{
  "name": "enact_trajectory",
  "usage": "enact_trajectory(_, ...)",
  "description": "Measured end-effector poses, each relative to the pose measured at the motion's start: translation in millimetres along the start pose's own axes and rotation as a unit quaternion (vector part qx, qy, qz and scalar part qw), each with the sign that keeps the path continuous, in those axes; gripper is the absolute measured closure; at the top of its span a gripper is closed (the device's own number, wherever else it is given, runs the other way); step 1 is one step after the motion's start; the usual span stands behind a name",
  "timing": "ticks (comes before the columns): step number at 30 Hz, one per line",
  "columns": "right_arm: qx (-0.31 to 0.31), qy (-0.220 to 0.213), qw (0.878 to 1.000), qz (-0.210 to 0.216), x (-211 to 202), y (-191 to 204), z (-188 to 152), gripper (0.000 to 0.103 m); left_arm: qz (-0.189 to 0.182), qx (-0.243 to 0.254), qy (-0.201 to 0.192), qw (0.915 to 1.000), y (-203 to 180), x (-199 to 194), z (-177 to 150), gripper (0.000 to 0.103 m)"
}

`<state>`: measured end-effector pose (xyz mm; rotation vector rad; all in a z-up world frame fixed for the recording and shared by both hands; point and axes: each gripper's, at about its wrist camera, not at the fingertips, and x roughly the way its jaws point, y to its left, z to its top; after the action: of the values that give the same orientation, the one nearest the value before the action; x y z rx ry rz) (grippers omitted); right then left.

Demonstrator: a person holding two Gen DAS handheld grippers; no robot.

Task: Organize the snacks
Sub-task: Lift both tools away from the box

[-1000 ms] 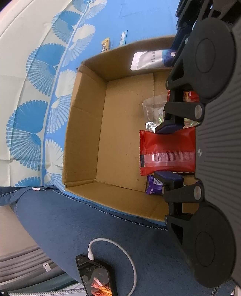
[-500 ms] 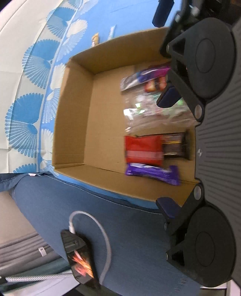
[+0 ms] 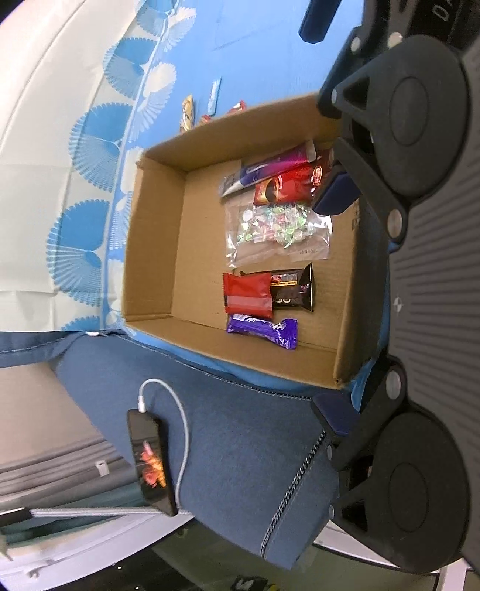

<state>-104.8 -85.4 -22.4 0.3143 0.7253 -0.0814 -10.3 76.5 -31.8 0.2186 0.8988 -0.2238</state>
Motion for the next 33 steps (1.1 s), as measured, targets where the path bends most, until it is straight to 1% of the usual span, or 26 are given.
enact_trajectory(7,-0.008,-0.028,1.000,-0.003,-32,4,-7,0.008,0.011,0.002,-0.028,0.9995,-1,-31,-16,0.000)
enact_trajectory(16,-0.012,-0.049,0.999,-0.010,-57,9,-16,0.007,0.010,0.005,-0.050,0.9987,-2,-52,-27,0.000)
enact_trajectory(24,-0.013,-0.058,0.998,-0.010,-70,10,-19,0.006,0.008,0.009,-0.058,0.9982,-2,-60,-30,0.000)
enact_trajectory(33,-0.014,-0.061,0.998,-0.010,-72,11,-20,0.006,0.008,0.009,-0.062,0.9980,-3,-63,-30,0.000)
